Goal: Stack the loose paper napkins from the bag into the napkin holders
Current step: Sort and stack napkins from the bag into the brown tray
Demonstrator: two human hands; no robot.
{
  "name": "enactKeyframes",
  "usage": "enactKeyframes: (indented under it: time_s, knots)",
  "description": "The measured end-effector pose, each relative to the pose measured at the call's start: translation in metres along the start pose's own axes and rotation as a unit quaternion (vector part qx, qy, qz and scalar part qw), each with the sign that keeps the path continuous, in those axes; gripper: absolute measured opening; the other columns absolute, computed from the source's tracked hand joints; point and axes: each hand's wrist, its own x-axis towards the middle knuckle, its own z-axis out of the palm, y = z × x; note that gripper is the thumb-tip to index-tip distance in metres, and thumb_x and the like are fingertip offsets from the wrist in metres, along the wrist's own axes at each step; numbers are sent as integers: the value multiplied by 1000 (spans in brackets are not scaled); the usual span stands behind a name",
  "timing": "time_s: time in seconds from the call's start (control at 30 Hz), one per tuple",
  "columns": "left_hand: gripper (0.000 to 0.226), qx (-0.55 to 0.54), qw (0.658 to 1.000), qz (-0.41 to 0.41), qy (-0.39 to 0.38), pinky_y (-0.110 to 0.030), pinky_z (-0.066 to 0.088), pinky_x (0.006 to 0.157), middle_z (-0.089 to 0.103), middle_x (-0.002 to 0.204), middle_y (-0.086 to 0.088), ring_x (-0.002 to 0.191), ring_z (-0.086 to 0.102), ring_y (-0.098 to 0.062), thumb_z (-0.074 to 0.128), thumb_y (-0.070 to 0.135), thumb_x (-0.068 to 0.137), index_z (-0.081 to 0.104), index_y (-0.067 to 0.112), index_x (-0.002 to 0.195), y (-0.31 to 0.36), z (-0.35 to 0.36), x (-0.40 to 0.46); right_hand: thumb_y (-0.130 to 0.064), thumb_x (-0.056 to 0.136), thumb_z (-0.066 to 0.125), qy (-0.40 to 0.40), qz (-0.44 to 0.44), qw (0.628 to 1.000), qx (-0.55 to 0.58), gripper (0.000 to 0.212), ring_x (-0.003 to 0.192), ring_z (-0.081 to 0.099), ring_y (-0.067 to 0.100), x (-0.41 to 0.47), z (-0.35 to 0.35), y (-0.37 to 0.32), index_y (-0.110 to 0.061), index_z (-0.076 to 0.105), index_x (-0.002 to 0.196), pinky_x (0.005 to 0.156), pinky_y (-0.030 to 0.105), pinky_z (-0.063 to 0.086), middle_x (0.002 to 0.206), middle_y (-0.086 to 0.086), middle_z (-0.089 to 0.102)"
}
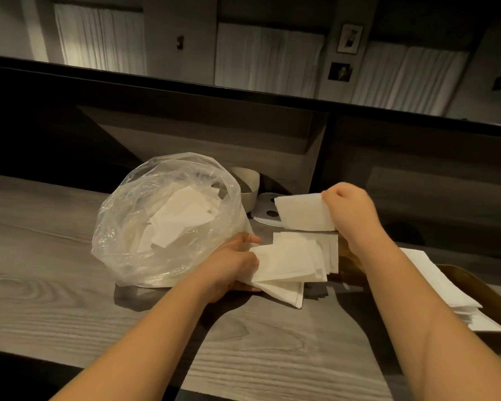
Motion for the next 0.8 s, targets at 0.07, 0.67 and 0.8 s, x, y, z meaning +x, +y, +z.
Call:
enactKeyframes:
  time_s: [0.07,0.67,0.8]
  knots:
    - [39,0,1000,7,6,-40,61,71,55,118,-12,92,63,-29,50,-3,88,56,27,113,-1,-1,1,-23,102,45,18,-15,999,38,16,82,50,12,-2,-4,-9,-15,56,94,63,23,43,91,0,53]
    - [29,33,999,30,5,-43,60,78,69,101,-4,89,68,-20,67,40,90,61,19,108,-8,0,8,-27,101,48,-89,117,989,-17,18,81,54,19,-39,53,46,-17,54,88,74,36,50,90,6,57]
    - [47,142,983,112,15,-29,59,77,64,113,2,99,64,-14,79,18,77,55,33,115,-13,-1,5,-22,101,48,-62,104,993,-2,17,83,55,17,-37,49,48,-16,58,87,76,33,49,92,5,60]
